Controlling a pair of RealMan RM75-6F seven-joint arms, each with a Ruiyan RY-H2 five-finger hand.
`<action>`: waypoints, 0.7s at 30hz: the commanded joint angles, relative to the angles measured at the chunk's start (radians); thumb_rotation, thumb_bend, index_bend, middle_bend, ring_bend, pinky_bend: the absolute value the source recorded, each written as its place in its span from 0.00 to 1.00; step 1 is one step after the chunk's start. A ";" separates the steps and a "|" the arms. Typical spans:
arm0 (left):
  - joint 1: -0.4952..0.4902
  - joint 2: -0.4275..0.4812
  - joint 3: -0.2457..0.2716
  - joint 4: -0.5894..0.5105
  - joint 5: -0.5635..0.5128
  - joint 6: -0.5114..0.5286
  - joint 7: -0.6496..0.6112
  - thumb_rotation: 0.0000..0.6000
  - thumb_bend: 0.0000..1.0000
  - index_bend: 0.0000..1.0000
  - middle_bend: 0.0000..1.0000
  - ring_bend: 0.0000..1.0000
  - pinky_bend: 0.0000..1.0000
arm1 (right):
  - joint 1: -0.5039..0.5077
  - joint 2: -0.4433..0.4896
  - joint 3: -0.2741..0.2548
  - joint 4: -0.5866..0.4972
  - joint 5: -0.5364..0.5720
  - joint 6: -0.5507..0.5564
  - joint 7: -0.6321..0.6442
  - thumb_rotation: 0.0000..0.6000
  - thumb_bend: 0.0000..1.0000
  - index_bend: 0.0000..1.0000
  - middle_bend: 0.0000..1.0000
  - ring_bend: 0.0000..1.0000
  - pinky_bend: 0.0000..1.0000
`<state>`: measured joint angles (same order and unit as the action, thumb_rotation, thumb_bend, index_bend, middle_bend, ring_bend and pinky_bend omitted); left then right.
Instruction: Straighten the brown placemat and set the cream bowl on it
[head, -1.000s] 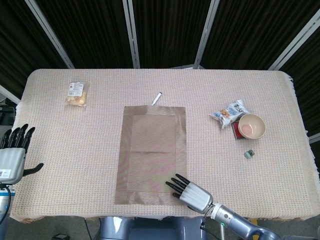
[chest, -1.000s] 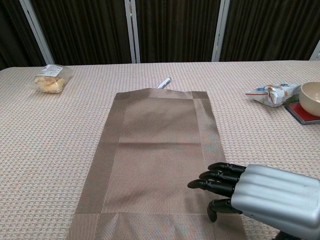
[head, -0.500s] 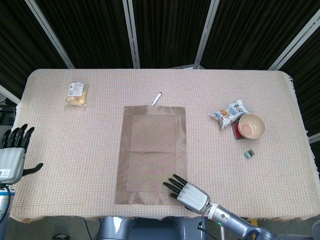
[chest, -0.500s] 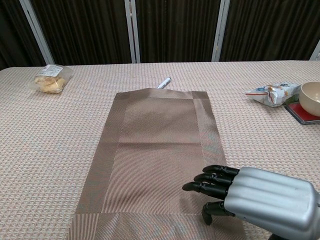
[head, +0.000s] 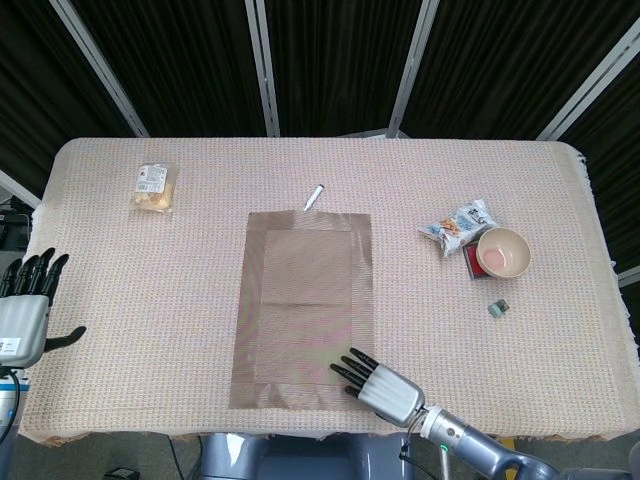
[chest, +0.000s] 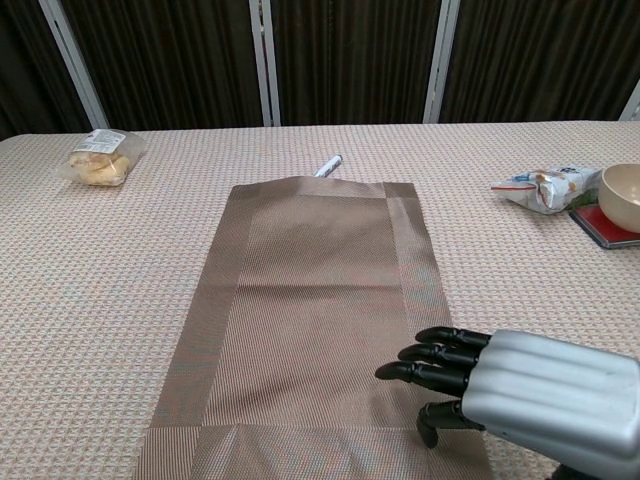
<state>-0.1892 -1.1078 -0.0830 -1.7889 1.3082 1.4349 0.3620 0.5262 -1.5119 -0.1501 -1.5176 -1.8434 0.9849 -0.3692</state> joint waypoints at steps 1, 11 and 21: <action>0.001 0.000 -0.001 0.000 -0.001 0.000 -0.001 1.00 0.03 0.00 0.00 0.00 0.00 | -0.002 0.002 -0.008 0.005 0.004 0.004 0.010 1.00 0.14 0.36 0.00 0.00 0.00; -0.002 -0.005 0.001 0.003 -0.001 -0.012 0.007 1.00 0.02 0.00 0.00 0.00 0.00 | 0.007 -0.033 0.000 0.007 0.014 0.001 0.009 1.00 0.14 0.36 0.00 0.00 0.00; -0.003 0.002 -0.005 0.007 -0.008 -0.017 -0.008 1.00 0.03 0.00 0.00 0.00 0.00 | 0.021 -0.061 0.018 -0.002 0.043 -0.023 -0.024 1.00 0.14 0.36 0.00 0.00 0.00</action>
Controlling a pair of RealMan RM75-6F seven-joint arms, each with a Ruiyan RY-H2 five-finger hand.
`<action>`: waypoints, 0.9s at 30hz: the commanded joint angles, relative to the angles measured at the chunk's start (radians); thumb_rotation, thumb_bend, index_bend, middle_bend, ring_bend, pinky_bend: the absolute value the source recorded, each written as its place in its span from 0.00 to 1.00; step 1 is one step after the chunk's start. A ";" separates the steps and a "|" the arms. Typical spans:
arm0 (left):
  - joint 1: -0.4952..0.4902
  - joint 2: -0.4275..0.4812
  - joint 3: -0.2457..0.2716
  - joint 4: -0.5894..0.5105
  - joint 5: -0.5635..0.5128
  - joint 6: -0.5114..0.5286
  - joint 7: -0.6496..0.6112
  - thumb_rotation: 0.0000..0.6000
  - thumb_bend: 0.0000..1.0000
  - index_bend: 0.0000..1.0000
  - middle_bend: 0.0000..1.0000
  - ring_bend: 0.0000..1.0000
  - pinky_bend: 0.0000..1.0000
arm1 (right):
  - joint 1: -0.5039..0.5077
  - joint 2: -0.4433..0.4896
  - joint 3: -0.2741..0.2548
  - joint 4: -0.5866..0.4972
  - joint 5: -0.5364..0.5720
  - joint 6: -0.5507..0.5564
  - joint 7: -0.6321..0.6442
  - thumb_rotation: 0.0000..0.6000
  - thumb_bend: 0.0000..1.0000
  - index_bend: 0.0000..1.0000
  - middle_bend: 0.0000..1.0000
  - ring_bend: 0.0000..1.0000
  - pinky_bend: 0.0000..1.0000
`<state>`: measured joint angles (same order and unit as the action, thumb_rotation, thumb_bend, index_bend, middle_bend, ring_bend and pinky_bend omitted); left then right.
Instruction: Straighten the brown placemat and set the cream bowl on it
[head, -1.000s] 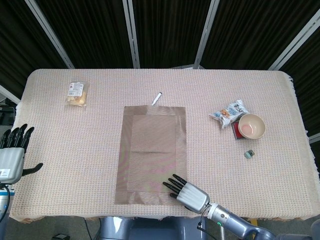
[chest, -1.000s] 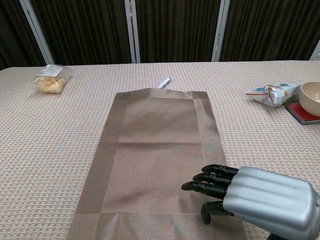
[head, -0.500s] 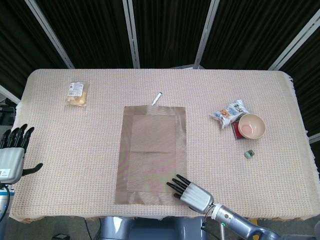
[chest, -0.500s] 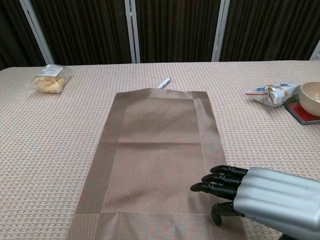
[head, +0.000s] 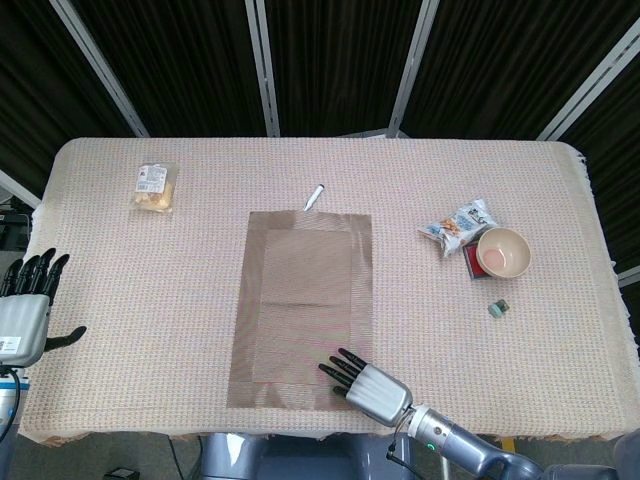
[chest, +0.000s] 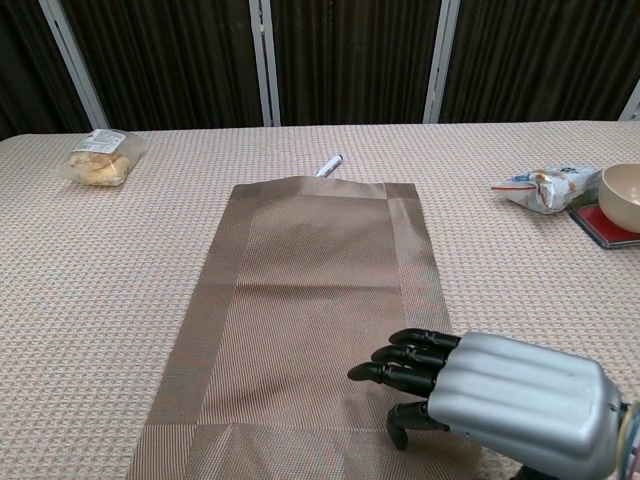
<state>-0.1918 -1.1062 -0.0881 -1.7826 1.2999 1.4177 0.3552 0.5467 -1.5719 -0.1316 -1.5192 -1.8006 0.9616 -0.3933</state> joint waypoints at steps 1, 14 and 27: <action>0.000 0.001 -0.001 0.001 0.000 -0.001 -0.002 1.00 0.02 0.00 0.00 0.00 0.00 | 0.001 -0.001 -0.002 -0.001 0.000 0.001 0.001 1.00 0.15 0.37 0.00 0.00 0.00; 0.001 0.003 0.001 0.000 0.004 -0.003 -0.008 1.00 0.03 0.00 0.00 0.00 0.00 | 0.006 -0.004 -0.014 0.015 -0.019 0.038 0.034 1.00 0.43 0.69 0.05 0.00 0.00; -0.002 0.001 0.001 0.002 -0.005 -0.015 -0.003 1.00 0.02 0.00 0.00 0.00 0.00 | 0.007 0.089 -0.077 0.071 -0.157 0.188 0.115 1.00 0.43 0.73 0.11 0.00 0.00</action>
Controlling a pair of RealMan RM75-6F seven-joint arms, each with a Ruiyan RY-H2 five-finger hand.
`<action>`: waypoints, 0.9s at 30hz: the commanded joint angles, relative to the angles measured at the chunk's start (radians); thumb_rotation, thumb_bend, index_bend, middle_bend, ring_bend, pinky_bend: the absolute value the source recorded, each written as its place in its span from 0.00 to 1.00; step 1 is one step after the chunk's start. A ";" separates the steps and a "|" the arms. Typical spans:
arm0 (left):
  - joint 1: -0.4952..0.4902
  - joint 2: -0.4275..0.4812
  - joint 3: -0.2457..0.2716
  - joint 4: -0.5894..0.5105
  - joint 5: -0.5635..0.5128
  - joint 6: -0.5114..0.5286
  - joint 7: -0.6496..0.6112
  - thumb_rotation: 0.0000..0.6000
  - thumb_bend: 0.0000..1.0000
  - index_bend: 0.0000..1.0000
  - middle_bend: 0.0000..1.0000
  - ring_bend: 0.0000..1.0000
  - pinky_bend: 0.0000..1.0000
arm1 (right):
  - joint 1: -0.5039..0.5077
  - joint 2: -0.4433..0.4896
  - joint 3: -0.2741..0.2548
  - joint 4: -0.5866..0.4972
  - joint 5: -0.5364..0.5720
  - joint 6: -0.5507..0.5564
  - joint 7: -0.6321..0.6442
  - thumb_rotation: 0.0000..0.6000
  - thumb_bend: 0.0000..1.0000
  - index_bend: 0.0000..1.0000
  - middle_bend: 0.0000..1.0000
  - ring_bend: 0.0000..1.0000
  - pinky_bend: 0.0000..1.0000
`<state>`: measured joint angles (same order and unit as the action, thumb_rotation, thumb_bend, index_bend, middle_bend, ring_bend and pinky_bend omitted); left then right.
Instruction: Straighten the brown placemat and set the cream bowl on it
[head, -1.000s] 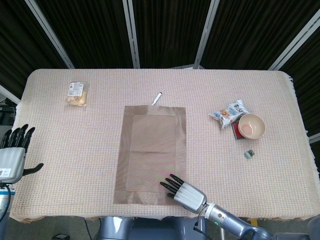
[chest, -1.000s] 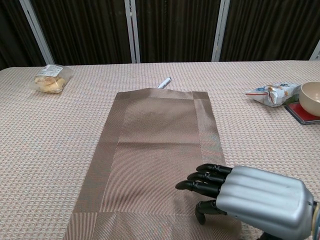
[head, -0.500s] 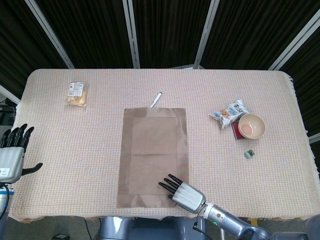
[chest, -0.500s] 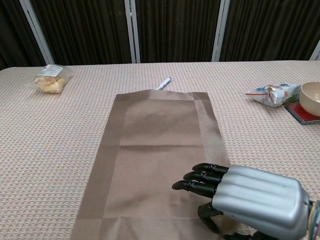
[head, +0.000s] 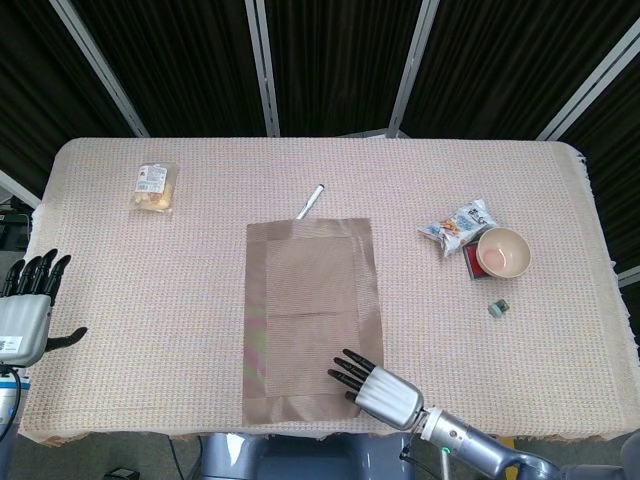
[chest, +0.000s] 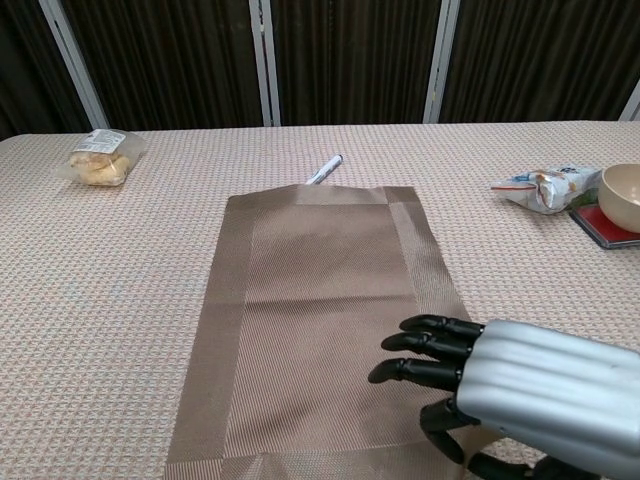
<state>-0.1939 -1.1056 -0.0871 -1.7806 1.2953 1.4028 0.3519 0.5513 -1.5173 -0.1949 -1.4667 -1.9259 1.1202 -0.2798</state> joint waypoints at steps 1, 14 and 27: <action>0.000 0.000 0.000 0.000 0.000 0.000 0.001 1.00 0.02 0.00 0.00 0.00 0.00 | 0.004 0.045 -0.014 0.026 -0.040 0.040 -0.003 1.00 0.43 0.73 0.11 0.00 0.00; -0.007 -0.005 -0.005 0.004 -0.015 -0.014 0.005 1.00 0.03 0.00 0.00 0.00 0.00 | 0.161 0.215 0.112 0.303 -0.150 0.080 -0.156 1.00 0.39 0.76 0.13 0.00 0.00; -0.016 -0.015 -0.013 0.025 -0.054 -0.033 0.014 1.00 0.03 0.00 0.00 0.00 0.00 | 0.291 0.188 0.096 0.655 -0.210 0.029 -0.171 1.00 0.38 0.77 0.13 0.00 0.00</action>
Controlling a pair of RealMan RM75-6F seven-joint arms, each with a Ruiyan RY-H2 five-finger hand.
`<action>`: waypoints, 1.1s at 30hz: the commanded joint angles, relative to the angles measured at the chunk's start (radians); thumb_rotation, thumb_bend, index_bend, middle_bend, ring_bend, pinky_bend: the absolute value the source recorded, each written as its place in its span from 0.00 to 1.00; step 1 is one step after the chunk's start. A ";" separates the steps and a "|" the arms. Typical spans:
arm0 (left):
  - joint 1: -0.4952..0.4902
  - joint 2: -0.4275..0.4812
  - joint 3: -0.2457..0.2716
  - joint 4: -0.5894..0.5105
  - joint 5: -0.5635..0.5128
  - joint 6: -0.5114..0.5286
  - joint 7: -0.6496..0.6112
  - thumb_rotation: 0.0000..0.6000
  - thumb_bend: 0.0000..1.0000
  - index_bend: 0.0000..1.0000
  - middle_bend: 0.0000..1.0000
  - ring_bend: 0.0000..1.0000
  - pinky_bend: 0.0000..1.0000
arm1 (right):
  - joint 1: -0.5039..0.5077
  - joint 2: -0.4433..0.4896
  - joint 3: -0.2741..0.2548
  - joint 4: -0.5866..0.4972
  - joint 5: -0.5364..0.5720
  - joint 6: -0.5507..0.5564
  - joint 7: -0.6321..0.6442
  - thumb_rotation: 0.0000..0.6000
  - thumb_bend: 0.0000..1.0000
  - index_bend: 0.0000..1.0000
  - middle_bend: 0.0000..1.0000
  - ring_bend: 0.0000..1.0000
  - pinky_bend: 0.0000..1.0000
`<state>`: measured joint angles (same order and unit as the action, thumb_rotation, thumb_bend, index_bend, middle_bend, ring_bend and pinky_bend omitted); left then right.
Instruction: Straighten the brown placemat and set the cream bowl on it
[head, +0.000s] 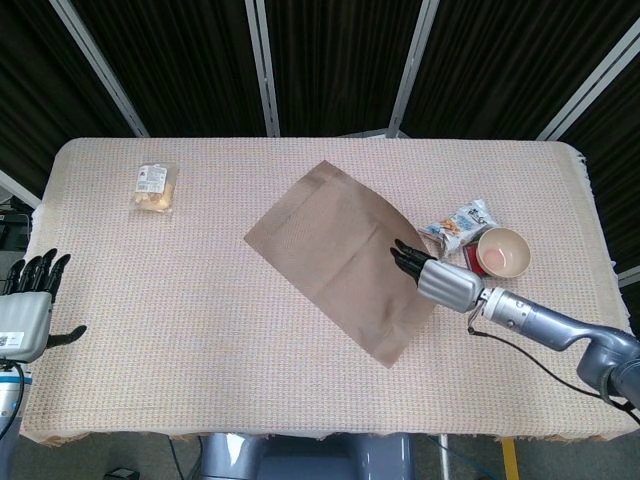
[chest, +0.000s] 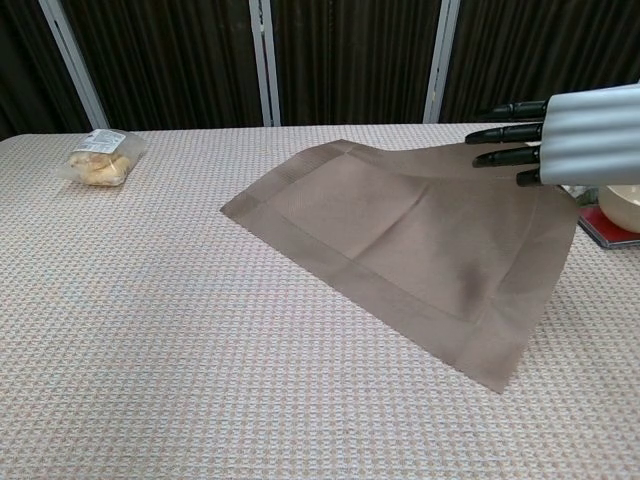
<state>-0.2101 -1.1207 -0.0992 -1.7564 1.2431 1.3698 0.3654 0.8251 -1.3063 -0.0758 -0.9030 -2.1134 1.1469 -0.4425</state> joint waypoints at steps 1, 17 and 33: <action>0.000 -0.001 -0.001 0.001 -0.003 0.000 0.000 1.00 0.02 0.00 0.00 0.00 0.00 | 0.016 -0.032 -0.029 0.118 -0.024 0.009 -0.006 1.00 0.38 0.77 0.13 0.00 0.00; -0.030 -0.034 0.003 0.078 0.116 -0.002 -0.106 1.00 0.03 0.00 0.00 0.00 0.00 | -0.168 -0.063 0.051 0.161 0.183 0.375 0.182 1.00 0.00 0.00 0.00 0.00 0.00; -0.337 -0.206 -0.058 0.395 0.295 -0.272 -0.428 1.00 0.12 0.14 0.00 0.00 0.00 | -0.500 0.113 0.070 -0.484 0.509 0.455 0.355 1.00 0.00 0.07 0.00 0.00 0.00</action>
<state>-0.4874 -1.2796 -0.1316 -1.4023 1.5375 1.1585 -0.0322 0.4001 -1.2327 0.0103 -1.2718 -1.6661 1.6042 -0.0992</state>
